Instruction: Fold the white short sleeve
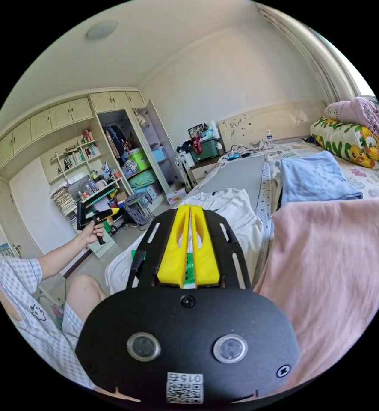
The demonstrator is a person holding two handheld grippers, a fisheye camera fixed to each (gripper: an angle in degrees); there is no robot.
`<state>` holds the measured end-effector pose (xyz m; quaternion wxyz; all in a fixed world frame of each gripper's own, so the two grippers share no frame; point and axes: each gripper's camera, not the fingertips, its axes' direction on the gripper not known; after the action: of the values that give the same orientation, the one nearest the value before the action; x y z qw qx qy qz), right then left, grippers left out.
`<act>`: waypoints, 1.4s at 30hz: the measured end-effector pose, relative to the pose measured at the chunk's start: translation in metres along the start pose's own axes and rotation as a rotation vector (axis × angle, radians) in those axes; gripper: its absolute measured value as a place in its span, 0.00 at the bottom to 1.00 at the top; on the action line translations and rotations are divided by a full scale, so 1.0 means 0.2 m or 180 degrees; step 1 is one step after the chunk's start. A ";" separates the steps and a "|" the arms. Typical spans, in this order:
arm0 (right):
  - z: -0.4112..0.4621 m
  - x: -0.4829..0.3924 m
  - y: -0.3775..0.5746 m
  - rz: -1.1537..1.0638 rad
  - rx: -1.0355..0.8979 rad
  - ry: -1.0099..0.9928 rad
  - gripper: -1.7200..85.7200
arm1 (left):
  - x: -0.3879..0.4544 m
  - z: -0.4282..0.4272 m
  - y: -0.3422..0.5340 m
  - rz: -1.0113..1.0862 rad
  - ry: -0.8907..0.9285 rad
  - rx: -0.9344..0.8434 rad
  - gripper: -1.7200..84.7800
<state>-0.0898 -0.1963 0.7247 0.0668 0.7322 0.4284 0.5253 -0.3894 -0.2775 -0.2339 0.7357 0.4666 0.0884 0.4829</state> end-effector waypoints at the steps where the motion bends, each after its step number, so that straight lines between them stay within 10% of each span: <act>1: 0.16 0.05 -0.08 -0.0020 -0.0070 0.0087 0.03 | -0.06 0.09 -0.08 -0.0072 -0.0099 -0.0127 0.04; 11: 1.64 0.56 -0.57 -0.0003 -0.0756 0.0973 0.16 | -0.48 1.08 -0.69 -0.0320 -0.0882 -0.0495 0.17; 23: 2.69 1.01 -0.74 0.0209 -0.1802 0.1269 0.17 | -0.87 1.90 -0.79 -0.0996 -0.0460 -0.1099 0.15; 33: 2.57 0.92 -0.79 0.0124 -0.1480 0.1282 0.05 | -0.72 1.74 -0.85 -0.0604 -0.0328 -0.1103 0.02; 42: 1.36 0.27 -0.52 -0.0732 -0.1001 0.0397 0.04 | -0.18 0.71 -0.65 0.0168 0.0417 -0.0405 0.01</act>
<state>0.0822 0.0022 0.5876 0.2132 0.6251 0.4251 0.6190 -0.2436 -0.4044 -0.2678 0.7435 0.3885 0.0931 0.5363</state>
